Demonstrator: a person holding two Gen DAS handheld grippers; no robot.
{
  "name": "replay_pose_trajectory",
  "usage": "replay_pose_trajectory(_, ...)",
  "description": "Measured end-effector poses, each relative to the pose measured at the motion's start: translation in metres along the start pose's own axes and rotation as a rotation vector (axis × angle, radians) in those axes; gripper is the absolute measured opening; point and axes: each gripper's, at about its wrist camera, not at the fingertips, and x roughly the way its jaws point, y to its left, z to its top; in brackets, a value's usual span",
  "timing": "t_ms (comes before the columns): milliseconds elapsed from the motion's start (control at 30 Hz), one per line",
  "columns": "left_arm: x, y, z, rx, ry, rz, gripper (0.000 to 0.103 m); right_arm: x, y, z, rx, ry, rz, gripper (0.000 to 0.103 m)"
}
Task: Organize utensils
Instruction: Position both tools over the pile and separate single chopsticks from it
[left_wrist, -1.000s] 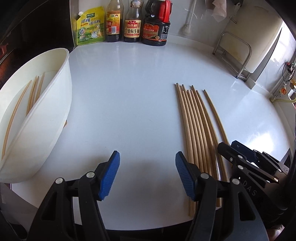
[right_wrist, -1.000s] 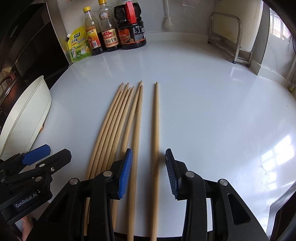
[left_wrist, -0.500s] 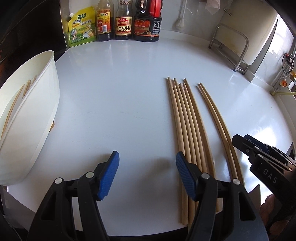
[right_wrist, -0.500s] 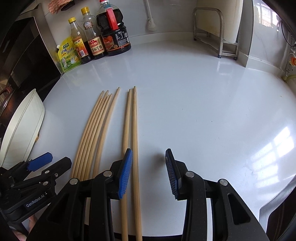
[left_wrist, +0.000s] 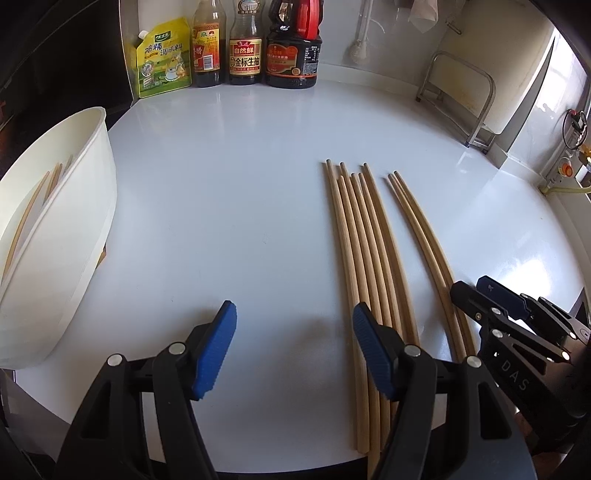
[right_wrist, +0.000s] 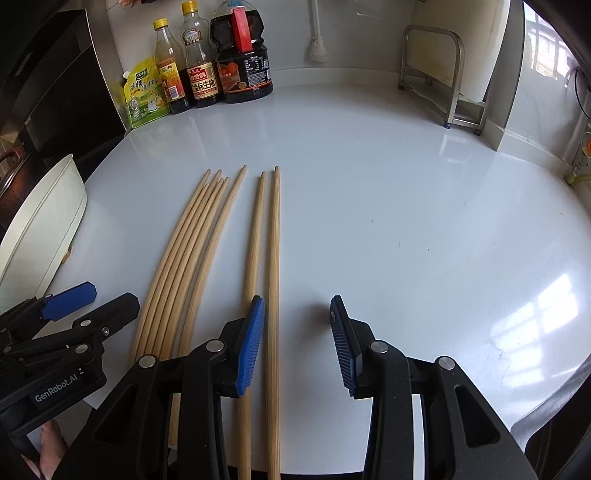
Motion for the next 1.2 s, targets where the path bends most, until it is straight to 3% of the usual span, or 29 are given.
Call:
replay_pose_trajectory(200,0.003,-0.006,0.006,0.021,-0.009,0.001,0.067,0.002,0.008,-0.003,-0.067,-0.009,-0.044,0.036)
replay_pose_trajectory(633,0.011,-0.003,0.004,0.035,0.011,0.018,0.068,0.002,0.005,-0.003,-0.056,-0.012,-0.038,0.036)
replay_pose_trajectory(767,0.011,-0.004,0.001,0.066,0.005,0.054,0.068,0.002,0.005,-0.003,-0.054,-0.012,-0.038,0.036)
replay_pose_trajectory(1033,0.019,-0.004,0.013,0.064,0.005,0.066,0.074,0.003,0.011,-0.003,-0.065,-0.025,-0.061,0.036)
replay_pose_trajectory(1133,0.022,-0.008,0.018,0.072,0.004,0.06,0.07,0.003,0.012,-0.003,-0.067,-0.03,-0.067,0.035)
replay_pose_trajectory(1200,0.022,-0.013,0.019,0.084,0.0,0.05,0.058,0.004,0.012,-0.003,-0.071,-0.032,-0.067,0.035)
